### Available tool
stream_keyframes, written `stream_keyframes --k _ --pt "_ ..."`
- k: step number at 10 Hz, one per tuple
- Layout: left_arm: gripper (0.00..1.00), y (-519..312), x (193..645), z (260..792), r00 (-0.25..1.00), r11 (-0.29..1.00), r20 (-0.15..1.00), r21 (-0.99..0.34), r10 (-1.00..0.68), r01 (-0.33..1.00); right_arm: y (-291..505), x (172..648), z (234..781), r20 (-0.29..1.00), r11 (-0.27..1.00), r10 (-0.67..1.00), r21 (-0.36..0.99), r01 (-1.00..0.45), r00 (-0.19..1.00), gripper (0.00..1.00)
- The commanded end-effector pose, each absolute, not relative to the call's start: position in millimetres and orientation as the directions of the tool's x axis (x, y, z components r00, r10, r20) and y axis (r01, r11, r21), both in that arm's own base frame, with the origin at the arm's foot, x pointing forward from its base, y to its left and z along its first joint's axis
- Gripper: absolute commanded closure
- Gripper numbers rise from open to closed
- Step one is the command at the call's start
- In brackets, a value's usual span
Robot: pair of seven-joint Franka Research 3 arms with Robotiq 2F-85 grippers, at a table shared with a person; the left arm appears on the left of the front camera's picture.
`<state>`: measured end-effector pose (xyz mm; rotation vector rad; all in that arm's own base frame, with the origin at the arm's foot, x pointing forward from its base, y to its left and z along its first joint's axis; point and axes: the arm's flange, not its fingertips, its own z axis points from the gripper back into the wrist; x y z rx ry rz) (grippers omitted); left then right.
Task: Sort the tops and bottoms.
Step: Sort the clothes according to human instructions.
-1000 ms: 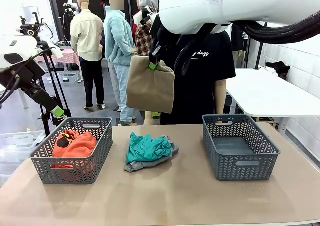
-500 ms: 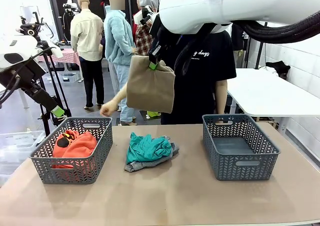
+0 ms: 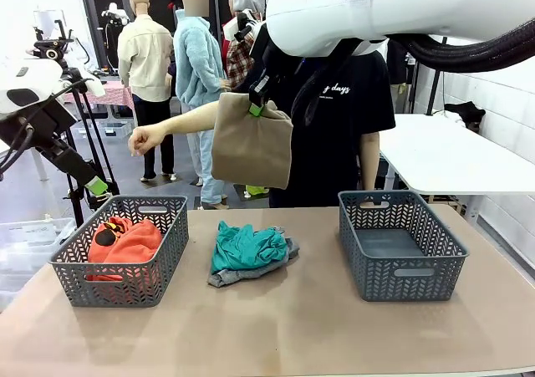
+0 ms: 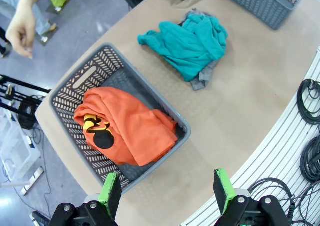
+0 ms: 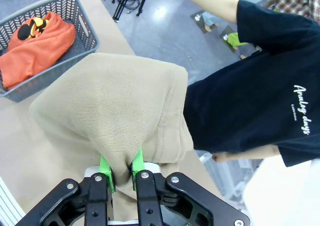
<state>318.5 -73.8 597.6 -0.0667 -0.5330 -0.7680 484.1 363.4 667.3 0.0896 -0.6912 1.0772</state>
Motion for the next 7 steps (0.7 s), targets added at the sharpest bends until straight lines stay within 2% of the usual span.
stream_keyframes --k 1,7 --pt "0.04 -73.0 318.2 596.8 0.597 0.729 0.493 0.120 -0.633 0.674 364.5 484.7 670.3 0.561 0.499 0.775 -0.260 -0.827 0.291 1.00" --pt "0.04 -73.0 318.2 596.8 0.597 0.729 0.493 0.120 -0.633 0.674 364.5 484.7 670.3 0.561 0.499 0.775 -0.260 -0.827 0.291 1.00"
